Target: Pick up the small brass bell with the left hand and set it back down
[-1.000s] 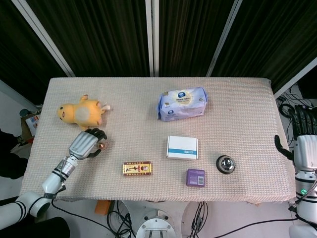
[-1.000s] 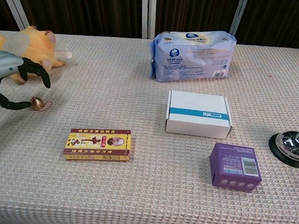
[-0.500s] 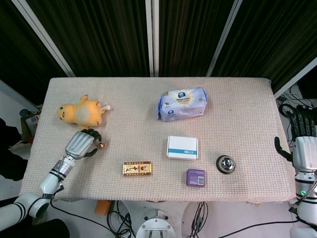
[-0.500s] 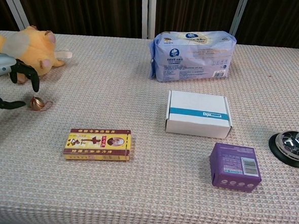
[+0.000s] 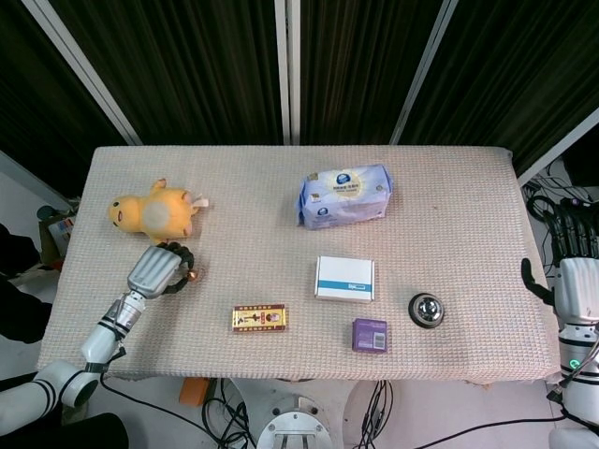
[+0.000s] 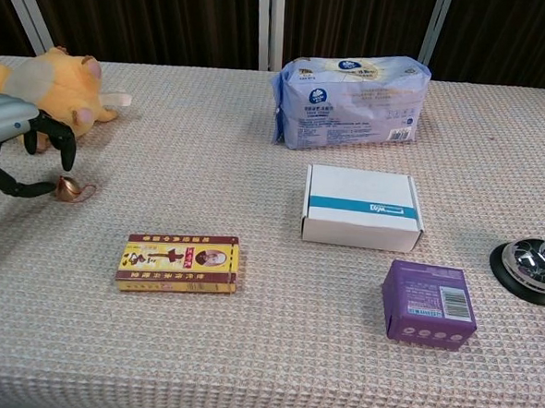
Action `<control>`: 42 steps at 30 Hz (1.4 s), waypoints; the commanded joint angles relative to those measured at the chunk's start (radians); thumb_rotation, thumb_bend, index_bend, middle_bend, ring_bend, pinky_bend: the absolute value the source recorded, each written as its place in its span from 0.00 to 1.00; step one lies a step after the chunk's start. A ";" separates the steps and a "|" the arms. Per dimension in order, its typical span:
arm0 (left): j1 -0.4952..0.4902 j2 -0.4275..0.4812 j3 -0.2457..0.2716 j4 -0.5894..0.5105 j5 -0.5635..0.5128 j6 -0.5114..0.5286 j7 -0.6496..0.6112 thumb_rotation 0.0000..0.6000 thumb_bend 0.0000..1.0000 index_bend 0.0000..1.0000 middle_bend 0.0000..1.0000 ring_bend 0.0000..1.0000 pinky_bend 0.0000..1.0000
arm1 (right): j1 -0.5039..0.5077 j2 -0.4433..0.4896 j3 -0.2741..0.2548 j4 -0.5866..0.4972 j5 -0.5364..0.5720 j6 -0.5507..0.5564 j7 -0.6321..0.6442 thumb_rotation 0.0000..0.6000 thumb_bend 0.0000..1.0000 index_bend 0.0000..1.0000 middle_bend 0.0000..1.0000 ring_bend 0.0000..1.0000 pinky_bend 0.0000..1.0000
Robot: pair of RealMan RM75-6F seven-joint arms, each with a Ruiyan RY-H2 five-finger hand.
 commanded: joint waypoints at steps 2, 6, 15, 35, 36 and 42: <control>0.000 -0.004 0.001 0.005 -0.002 -0.003 -0.002 1.00 0.33 0.50 0.43 0.34 0.45 | -0.001 -0.002 0.000 0.002 0.000 -0.001 0.001 1.00 0.36 0.00 0.00 0.00 0.00; -0.001 -0.010 0.000 0.014 -0.005 -0.006 -0.005 1.00 0.34 0.50 0.43 0.34 0.45 | -0.003 -0.002 0.001 0.005 0.001 -0.003 0.005 1.00 0.36 0.00 0.00 0.00 0.00; -0.003 -0.018 0.001 0.024 -0.003 -0.008 -0.011 1.00 0.37 0.50 0.43 0.35 0.45 | -0.005 -0.003 0.003 0.012 0.004 -0.009 0.007 1.00 0.36 0.00 0.00 0.00 0.00; 0.000 -0.024 0.001 0.035 -0.004 -0.004 -0.029 1.00 0.40 0.54 0.46 0.37 0.48 | -0.008 -0.009 0.003 0.019 0.010 -0.022 -0.001 1.00 0.35 0.00 0.00 0.00 0.00; 0.000 -0.024 0.001 0.035 -0.003 -0.004 -0.031 1.00 0.40 0.54 0.46 0.37 0.48 | -0.008 -0.009 0.003 0.019 0.011 -0.023 -0.002 1.00 0.35 0.00 0.00 0.00 0.00; -0.003 -0.021 0.003 0.032 0.001 -0.006 -0.043 1.00 0.40 0.54 0.46 0.37 0.48 | -0.008 -0.009 0.004 0.020 0.012 -0.026 -0.004 1.00 0.35 0.00 0.00 0.00 0.00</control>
